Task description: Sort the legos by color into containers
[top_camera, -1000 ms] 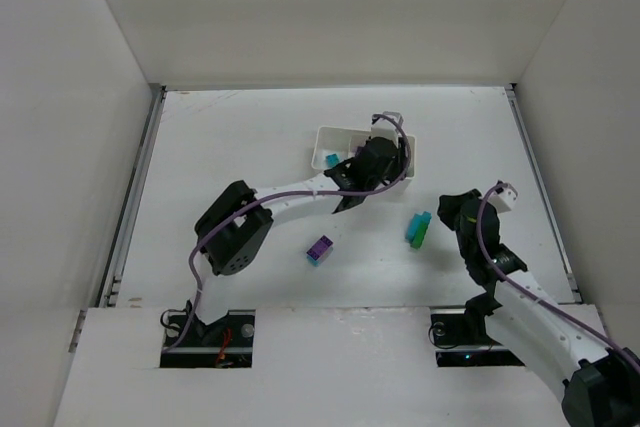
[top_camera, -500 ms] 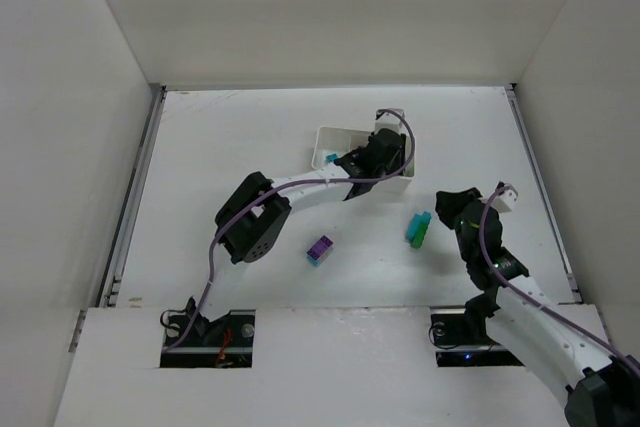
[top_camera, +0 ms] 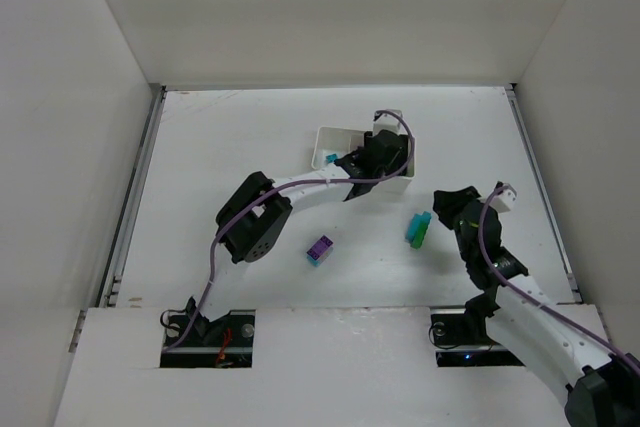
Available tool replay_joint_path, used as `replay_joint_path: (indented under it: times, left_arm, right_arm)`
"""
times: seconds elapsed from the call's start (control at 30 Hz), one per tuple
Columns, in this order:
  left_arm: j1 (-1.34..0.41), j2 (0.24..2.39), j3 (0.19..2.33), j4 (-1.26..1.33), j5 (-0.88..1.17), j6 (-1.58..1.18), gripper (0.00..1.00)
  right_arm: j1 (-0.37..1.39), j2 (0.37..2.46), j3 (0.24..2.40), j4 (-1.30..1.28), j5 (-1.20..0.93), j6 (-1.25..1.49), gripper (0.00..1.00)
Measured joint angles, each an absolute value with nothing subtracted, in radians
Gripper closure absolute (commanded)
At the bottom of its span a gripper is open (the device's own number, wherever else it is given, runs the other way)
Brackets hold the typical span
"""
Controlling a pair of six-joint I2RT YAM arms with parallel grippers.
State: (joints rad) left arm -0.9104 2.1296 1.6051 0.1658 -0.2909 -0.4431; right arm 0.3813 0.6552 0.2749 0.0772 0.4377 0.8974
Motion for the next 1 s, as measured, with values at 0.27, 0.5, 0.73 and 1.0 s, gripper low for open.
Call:
replay_joint_path:
  times: [0.27,0.5,0.73,1.0]
  left_arm:
    - [-0.911,2.096,1.534,0.177,-0.299,-0.426,0.39]
    - [-0.914,1.840,1.356,0.221,-0.327,-0.387,0.39]
    - [-0.910,1.480,1.106,0.312,-0.388,-0.380,0.68]
    - [-0.875,1.157,0.713,0.254,-0.521,-0.467,0.71]
  right_arm:
    - [0.390,0.670,0.274,0.081,0.437,0.894,0.62]
    - [0.455,0.754,0.278,0.094,0.437,0.870,0.71]
    - [0.615,0.862,0.335,0.107,0.459,0.807,0.80]
    - [0.854,1.071,0.490,0.141,0.487,0.702,0.68]
